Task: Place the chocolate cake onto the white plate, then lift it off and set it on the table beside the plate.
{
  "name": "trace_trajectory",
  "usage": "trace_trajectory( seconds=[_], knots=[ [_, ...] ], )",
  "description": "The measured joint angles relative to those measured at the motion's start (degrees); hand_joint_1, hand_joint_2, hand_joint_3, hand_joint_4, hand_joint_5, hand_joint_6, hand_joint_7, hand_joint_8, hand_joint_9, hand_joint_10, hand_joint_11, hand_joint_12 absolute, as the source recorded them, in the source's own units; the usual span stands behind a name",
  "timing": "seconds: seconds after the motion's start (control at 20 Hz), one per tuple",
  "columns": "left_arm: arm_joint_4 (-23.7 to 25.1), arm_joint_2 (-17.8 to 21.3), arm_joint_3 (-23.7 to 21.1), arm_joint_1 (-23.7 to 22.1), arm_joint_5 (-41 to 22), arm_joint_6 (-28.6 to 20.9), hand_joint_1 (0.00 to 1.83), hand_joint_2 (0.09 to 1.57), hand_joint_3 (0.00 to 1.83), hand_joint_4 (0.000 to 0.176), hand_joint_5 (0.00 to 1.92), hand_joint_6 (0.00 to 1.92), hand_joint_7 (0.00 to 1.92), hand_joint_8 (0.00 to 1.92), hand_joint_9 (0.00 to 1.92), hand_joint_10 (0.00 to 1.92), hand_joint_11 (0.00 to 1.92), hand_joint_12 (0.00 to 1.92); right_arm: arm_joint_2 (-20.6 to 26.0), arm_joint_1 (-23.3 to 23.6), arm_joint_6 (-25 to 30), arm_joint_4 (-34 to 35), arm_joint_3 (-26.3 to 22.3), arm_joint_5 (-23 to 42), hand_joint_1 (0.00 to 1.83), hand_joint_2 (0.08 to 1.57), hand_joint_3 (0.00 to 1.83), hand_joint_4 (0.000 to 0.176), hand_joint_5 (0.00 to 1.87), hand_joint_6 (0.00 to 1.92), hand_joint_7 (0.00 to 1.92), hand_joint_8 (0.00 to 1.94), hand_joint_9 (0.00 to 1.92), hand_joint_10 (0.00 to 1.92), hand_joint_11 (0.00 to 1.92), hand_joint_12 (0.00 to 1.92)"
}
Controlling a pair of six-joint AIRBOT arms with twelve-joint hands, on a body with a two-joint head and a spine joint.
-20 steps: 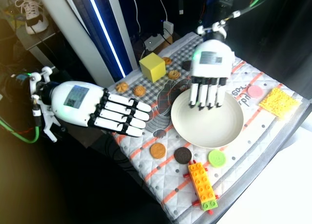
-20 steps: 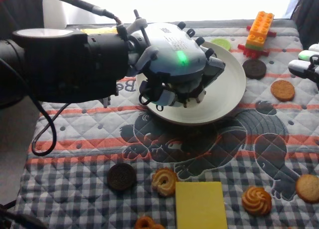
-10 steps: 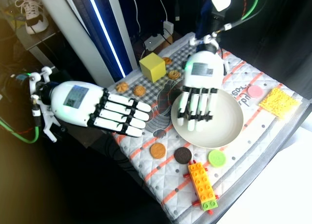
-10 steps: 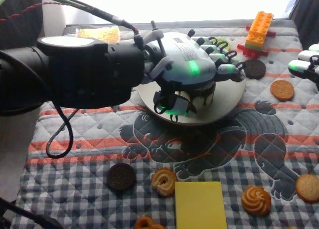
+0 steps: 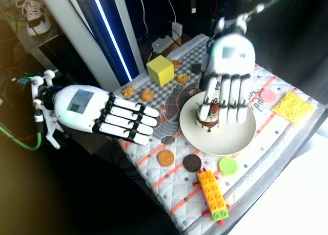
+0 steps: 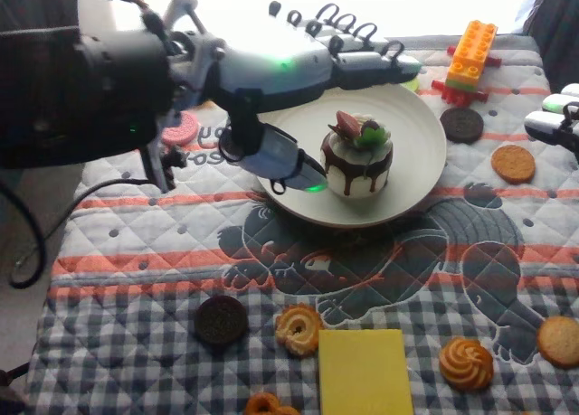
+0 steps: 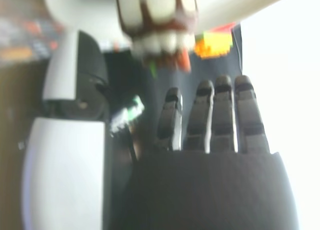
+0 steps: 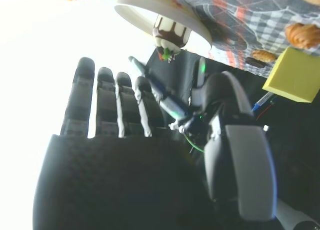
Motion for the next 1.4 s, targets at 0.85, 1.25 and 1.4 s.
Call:
trace_trajectory(
  seconds=[0.85, 1.25, 1.4],
  knots=[
    [-7.41, 19.8, -12.24, 10.21, -3.17, 0.02, 0.75, 1.19, 0.0, 0.0, 0.1, 0.04, 0.07, 0.03, 0.03, 0.01, 0.04, 0.03, -16.44, 24.63, 6.51, -15.1, 14.6, -17.55, 0.75, 1.23, 0.0, 0.023, 0.0, 0.0, 0.0, 0.0, 0.01, 0.36, 0.0, 1.79],
    [-9.07, 20.04, -12.39, 14.56, -1.27, 0.04, 0.85, 1.19, 0.0, 0.0, 0.31, 0.21, 0.26, 0.04, 0.12, 0.32, 0.0, 1.22, -24.22, 29.18, 6.56, -16.33, 19.58, -20.44, 0.95, 1.22, 0.0, 0.0, 0.0, 0.0, 0.0, 0.0, 0.0, 0.0, 0.0, 1.9],
    [-9.25, 20.02, -12.39, 15.08, -1.44, 0.07, 0.82, 1.2, 0.0, 0.0, 0.22, 0.36, 0.23, 0.04, 0.0, 0.53, 0.0, 1.15, -26.45, 30.01, 6.6, -17.35, 20.65, -21.4, 0.99, 1.18, 0.01, 0.0, 0.05, 0.01, 0.11, 0.01, 0.02, 0.6, 0.0, 1.6]
  ],
)
